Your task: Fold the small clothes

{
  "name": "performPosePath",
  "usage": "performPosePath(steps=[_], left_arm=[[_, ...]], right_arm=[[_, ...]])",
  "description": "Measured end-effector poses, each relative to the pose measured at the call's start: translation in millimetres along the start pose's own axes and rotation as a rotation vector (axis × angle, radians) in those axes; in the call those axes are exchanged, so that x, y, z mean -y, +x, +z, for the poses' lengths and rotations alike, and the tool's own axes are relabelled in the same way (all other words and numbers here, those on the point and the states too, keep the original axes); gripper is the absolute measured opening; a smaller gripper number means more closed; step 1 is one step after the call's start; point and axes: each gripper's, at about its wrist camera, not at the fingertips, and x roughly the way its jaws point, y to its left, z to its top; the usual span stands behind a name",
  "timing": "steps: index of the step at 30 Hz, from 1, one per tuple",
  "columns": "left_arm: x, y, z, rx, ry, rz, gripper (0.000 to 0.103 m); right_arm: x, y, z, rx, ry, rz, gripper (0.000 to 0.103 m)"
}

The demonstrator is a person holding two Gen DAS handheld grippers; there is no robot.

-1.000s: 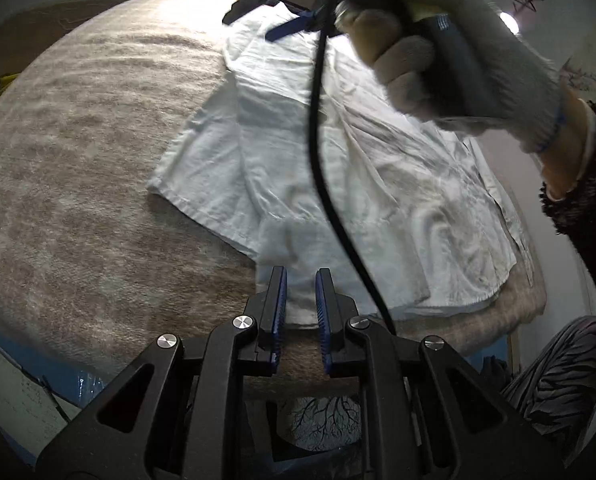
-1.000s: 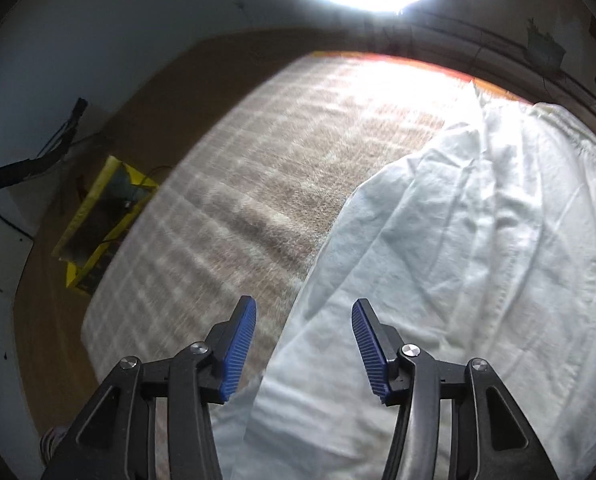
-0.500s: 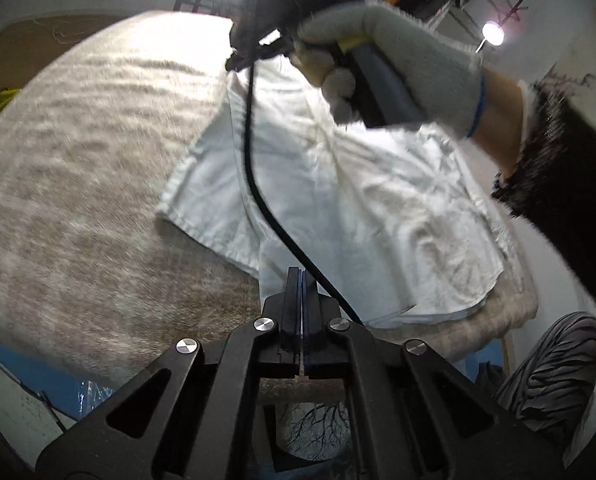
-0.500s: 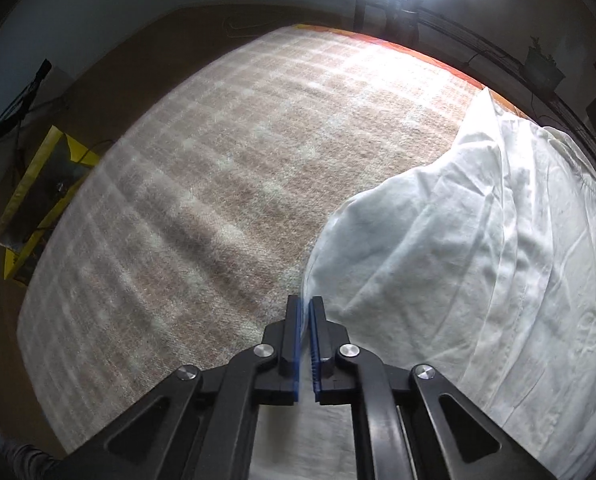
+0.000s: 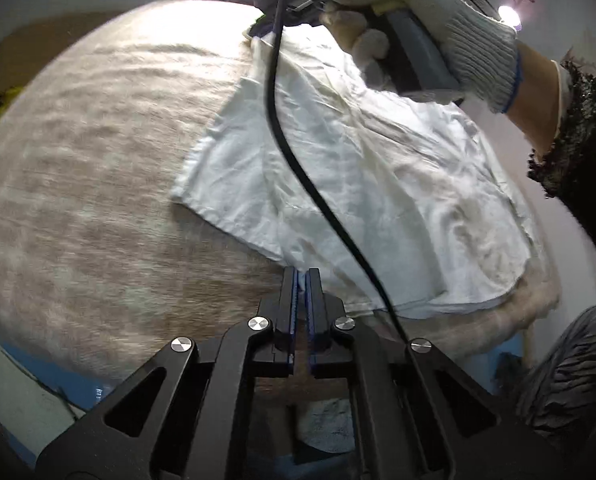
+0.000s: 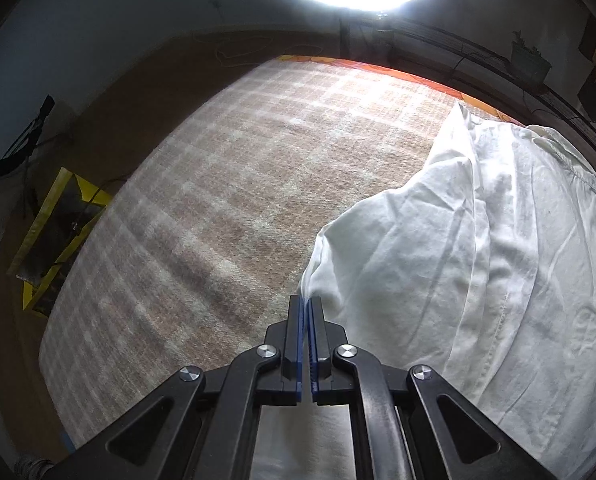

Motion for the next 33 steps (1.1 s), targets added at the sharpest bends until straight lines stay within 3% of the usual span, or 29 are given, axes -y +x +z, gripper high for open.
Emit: performPosePath(steps=[3, 8, 12, 15, 19, 23, 29, 30, 31, 32, 33], left_arm=[[-4.7, -9.8, 1.2, 0.021, -0.017, -0.018, 0.000], [-25.6, -36.6, 3.7, 0.088, -0.076, 0.018, 0.000], [-35.1, -27.4, 6.2, 0.051, -0.101, 0.076, 0.001], [-40.2, -32.3, 10.2, 0.082, -0.127, 0.106, 0.013], [-52.9, -35.1, 26.3, 0.111, -0.170, 0.114, 0.038], [-58.5, -13.7, 34.4, 0.049, -0.165, 0.115, 0.047], [-67.2, -11.8, 34.9, 0.066, -0.203, 0.069, 0.046], [-68.4, -11.4, 34.9, 0.069, -0.214, 0.051, 0.041], [-69.6, -8.9, 34.4, 0.060, -0.230, 0.020, 0.022], [-71.6, -5.7, 34.1, 0.044, -0.247, -0.007, 0.011], [-73.4, -3.9, 33.2, 0.042, -0.261, -0.022, 0.011]], right_arm=[[0.0, 1.3, 0.6, 0.003, 0.005, 0.010, 0.000], [1.6, -1.1, 5.9, 0.017, 0.017, 0.032, 0.000], [-7.3, 5.6, 12.3, 0.018, -0.001, 0.031, 0.000], [-10.7, 18.4, 13.2, 0.005, 0.003, 0.021, 0.000], [-5.6, 28.8, 10.9, -0.012, 0.018, 0.046, 0.002], [9.5, 11.1, 6.8, 0.022, 0.064, 0.079, 0.026], [29.4, -36.6, -14.9, 0.062, 0.115, 0.172, 0.037], [29.1, -41.5, -21.7, 0.054, 0.115, 0.170, 0.037], [27.6, -43.6, -27.2, 0.044, 0.112, 0.165, 0.037], [24.8, -45.1, -33.6, 0.033, 0.112, 0.164, 0.038], [21.3, -44.5, -38.7, 0.020, 0.116, 0.164, 0.039]])
